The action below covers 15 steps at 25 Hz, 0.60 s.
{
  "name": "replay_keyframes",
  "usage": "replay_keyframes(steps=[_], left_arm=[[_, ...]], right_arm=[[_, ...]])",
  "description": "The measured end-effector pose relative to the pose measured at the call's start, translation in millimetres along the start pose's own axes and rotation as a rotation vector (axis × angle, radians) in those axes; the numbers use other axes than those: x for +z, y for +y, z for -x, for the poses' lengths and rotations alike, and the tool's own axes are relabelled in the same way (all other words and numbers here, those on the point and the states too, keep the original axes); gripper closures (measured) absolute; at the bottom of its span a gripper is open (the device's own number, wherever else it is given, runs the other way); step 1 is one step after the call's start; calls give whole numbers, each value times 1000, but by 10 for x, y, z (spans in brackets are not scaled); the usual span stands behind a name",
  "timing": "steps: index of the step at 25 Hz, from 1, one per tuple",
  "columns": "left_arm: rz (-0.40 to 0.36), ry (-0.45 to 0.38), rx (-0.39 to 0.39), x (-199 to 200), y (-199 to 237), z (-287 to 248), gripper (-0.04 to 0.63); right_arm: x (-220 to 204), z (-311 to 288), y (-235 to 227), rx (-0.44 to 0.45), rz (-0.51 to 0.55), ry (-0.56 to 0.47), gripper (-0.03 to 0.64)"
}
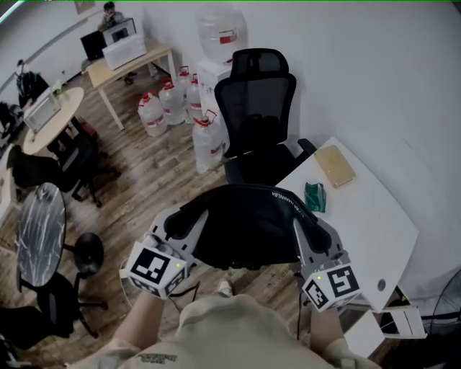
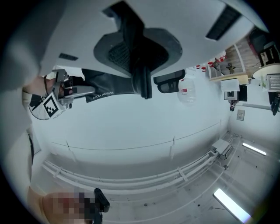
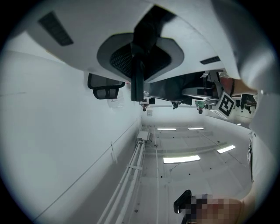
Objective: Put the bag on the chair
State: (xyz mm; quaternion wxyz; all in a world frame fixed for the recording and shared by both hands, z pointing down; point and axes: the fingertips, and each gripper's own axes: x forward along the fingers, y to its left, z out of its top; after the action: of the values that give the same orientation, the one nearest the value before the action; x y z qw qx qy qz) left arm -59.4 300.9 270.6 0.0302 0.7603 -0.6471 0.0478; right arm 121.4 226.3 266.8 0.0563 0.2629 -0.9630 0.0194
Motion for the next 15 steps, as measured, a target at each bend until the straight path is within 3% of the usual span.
replay_keyframes(steps=[6, 15], left_arm=[[-14, -10, -37, 1, 513, -403, 522], [-23, -12, -57, -30, 1051, -1079, 522]], right_arm=[[-8, -592, -179, -48, -62, 3, 543], [-12, -1274, -572, -66, -64, -6, 543]])
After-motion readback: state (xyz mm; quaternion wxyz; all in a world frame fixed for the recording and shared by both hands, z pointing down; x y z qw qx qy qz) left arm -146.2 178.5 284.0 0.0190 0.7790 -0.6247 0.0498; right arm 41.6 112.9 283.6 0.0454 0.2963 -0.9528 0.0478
